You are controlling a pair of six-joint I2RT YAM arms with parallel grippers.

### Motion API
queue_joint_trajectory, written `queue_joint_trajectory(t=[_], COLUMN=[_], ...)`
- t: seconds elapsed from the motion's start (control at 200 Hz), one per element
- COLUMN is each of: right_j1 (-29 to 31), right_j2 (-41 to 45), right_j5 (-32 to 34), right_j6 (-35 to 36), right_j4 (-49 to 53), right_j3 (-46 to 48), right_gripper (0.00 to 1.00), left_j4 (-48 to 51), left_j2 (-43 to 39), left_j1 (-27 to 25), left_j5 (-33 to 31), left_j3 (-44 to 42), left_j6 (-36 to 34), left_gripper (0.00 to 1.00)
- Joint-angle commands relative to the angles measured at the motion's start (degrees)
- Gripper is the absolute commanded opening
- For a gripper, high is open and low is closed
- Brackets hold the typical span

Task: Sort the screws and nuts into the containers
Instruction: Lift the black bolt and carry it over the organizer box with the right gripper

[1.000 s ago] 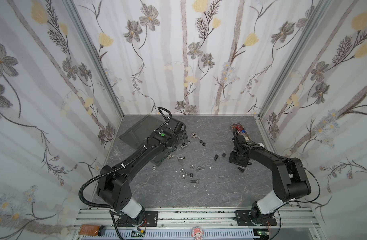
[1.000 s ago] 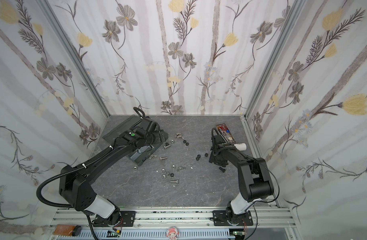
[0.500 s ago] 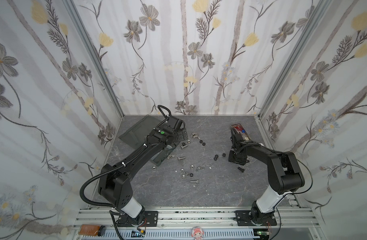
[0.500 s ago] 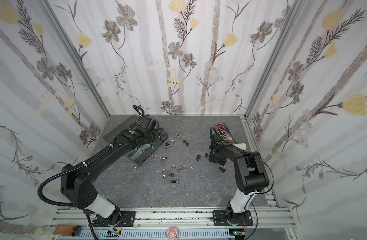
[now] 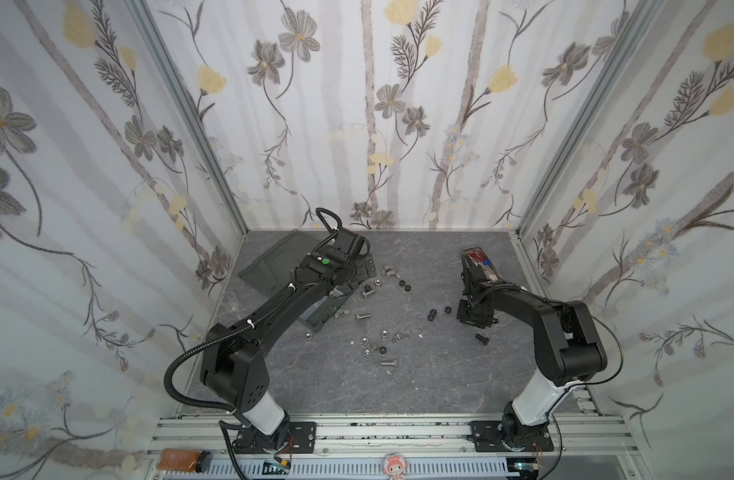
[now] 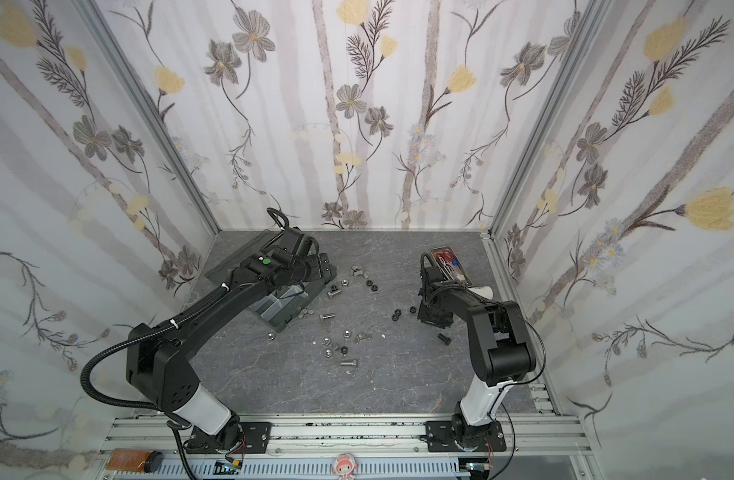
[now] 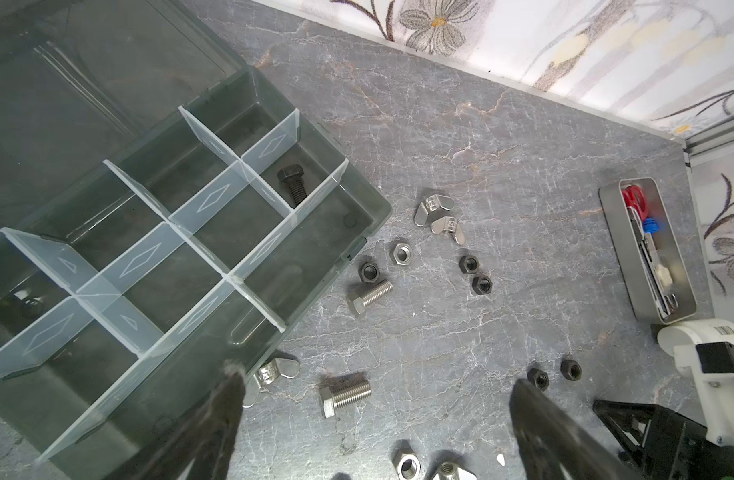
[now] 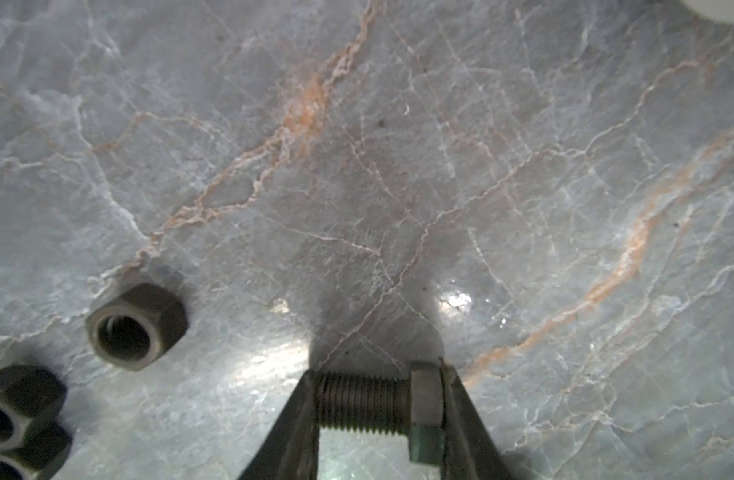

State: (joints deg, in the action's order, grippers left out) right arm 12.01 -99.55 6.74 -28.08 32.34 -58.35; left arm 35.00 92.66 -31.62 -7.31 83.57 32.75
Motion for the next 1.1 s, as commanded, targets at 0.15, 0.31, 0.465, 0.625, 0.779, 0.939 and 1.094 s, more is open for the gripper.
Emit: queue_joint_trajectory(t=[0.15, 0.31, 0.465, 0.625, 0.779, 0.939, 1.094], right_j1=[3.3, 8.0, 11.4, 15.2, 18.1, 19.7, 21.8], right_j2=[0.5, -2.6, -8.7, -15.9, -22.1, -28.3, -34.1], right_j5=[-1.8, -7.9, -15.7, -21.8, -26.2, -29.5, -31.3], right_j6=[0.2, 0.1, -1.7, -3.0, -4.7, -8.6, -12.3], right_j4=[0.2, -3.0, -9.4, -15.8, -23.1, -32.5, -39.4], right_j3=[-8.8, -19.5, -28.9, -37.7, -43.8, -46.7, -50.0], right_gripper=[0.27, 0.27, 0.27, 0.27, 0.27, 0.27, 0.27], left_j4=[2.2, 3.1, 4.4, 6.7, 8.0, 9.8, 10.8], left_j2=[-2.7, -6.5, -10.8, -14.5, -17.3, -19.9, -23.5], left_j1=[1.8, 3.4, 4.6, 5.9, 6.6, 6.9, 6.9], left_j5=[-0.1, -1.3, -3.0, -4.5, -4.0, -4.1, -5.2], left_j3=[-0.6, -3.6, -7.7, -12.5, -16.7, -18.3, -20.1], left_j6=[2.7, 4.9, 6.1, 7.4, 9.6, 10.7, 10.6], left_gripper=[1.00, 1.00, 1.00, 1.00, 1.00, 0.99, 0.99])
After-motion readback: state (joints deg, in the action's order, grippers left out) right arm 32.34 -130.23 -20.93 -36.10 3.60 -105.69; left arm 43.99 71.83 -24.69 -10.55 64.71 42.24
